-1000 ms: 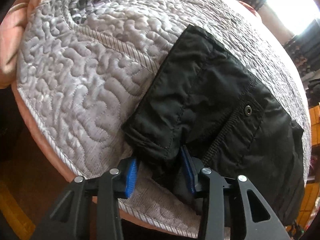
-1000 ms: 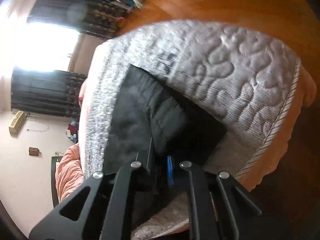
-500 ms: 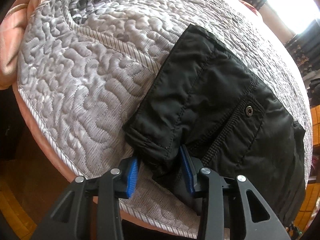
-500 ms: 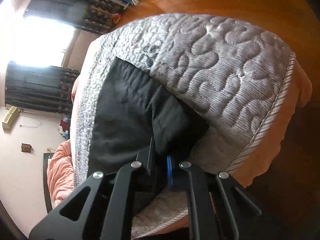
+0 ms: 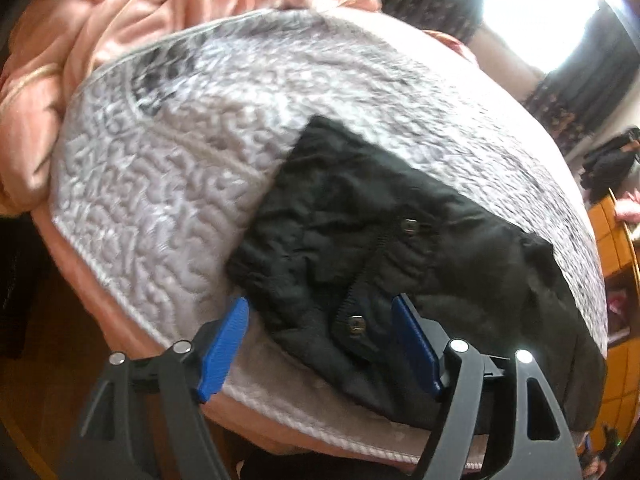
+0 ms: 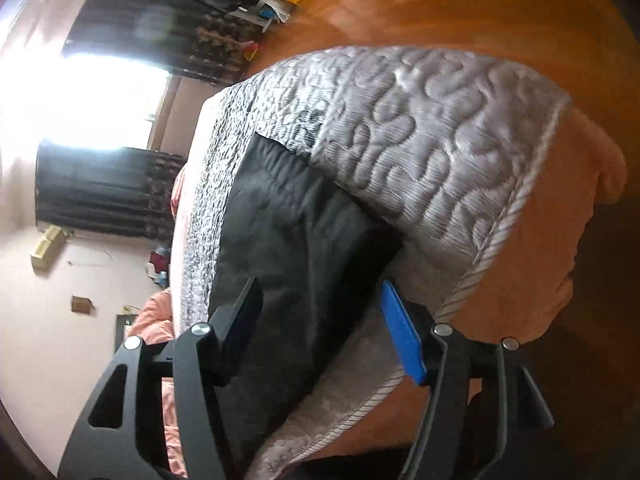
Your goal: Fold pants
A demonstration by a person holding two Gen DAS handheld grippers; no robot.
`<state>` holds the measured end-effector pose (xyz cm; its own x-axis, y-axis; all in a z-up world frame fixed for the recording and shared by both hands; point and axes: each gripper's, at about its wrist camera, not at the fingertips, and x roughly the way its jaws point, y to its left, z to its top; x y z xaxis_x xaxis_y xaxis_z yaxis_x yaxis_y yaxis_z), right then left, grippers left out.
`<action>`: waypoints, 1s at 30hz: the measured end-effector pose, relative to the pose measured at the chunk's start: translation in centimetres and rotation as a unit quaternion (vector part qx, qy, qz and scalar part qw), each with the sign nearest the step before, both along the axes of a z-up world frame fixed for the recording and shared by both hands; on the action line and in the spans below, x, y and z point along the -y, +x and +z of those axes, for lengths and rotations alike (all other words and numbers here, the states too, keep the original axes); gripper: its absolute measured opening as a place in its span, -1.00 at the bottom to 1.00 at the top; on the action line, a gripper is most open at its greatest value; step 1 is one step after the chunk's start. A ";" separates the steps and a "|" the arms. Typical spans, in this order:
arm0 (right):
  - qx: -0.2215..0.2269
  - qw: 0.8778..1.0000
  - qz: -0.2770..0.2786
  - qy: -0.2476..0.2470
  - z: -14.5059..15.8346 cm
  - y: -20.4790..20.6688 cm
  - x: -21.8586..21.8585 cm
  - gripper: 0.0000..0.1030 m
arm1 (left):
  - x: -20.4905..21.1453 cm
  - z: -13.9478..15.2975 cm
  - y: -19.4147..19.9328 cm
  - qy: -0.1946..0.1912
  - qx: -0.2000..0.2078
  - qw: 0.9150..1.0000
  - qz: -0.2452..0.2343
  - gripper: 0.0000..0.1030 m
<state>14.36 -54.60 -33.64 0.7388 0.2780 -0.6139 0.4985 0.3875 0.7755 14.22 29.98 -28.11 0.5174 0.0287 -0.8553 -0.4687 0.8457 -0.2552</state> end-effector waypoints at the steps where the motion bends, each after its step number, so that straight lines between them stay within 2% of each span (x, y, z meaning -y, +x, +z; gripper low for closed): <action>1: 0.003 1.000 -0.005 0.008 -0.4 0.1 0.1 0.19 | 0.5 0.0 0.3 0.003 0.005 1.000 -0.010 0.53; 3: 0.008 1.000 -0.012 0.023 -1.0 0.2 0.3 0.19 | 1.2 -0.5 0.9 -0.005 0.008 1.000 -0.024 0.58; 7: 0.020 0.998 -0.025 0.048 -2.5 0.4 0.9 0.19 | 1.6 -2.4 2.3 -0.040 -0.014 0.999 -0.033 0.64; 10: 0.024 0.998 -0.026 0.056 -3.5 0.8 1.0 0.19 | 1.8 -3.5 2.8 -0.040 -0.033 0.998 -0.023 0.65; 15: 0.038 0.996 -0.034 0.070 -4.6 1.2 1.1 0.19 | 2.6 -4.4 4.0 -0.022 -0.057 0.998 -0.030 0.77; 16: 0.044 0.996 -0.032 0.074 -4.7 0.9 1.4 0.11 | 2.6 -4.5 4.0 -0.021 -0.058 0.998 -0.029 0.78; 17: 0.054 0.995 -0.027 0.079 -4.6 1.0 1.3 -0.09 | 2.6 -4.6 3.8 -0.021 -0.058 0.998 -0.028 0.80; 19: 0.086 0.993 -0.018 0.078 -3.9 1.1 1.2 -0.24 | 2.4 -4.7 3.8 -0.026 -0.055 0.998 -0.022 0.81; 21: 0.110 0.990 -0.016 0.085 -4.0 1.0 1.4 -0.26 | 2.3 -4.8 3.7 -0.031 -0.048 0.998 -0.016 0.81; 24: 0.089 0.991 -0.022 0.094 -5.9 0.8 1.6 -0.26 | 2.4 -4.7 3.6 -0.028 -0.040 0.999 -0.012 0.82; 25: 0.088 0.992 -0.023 0.093 -6.3 0.7 1.6 -0.35 | 2.5 -4.7 3.5 -0.026 -0.037 0.999 -0.010 0.82; 30: 0.104 0.991 -0.035 0.082 -6.8 -0.1 1.5 -0.34 | 2.6 -4.3 2.3 -0.027 -0.025 0.999 0.003 0.82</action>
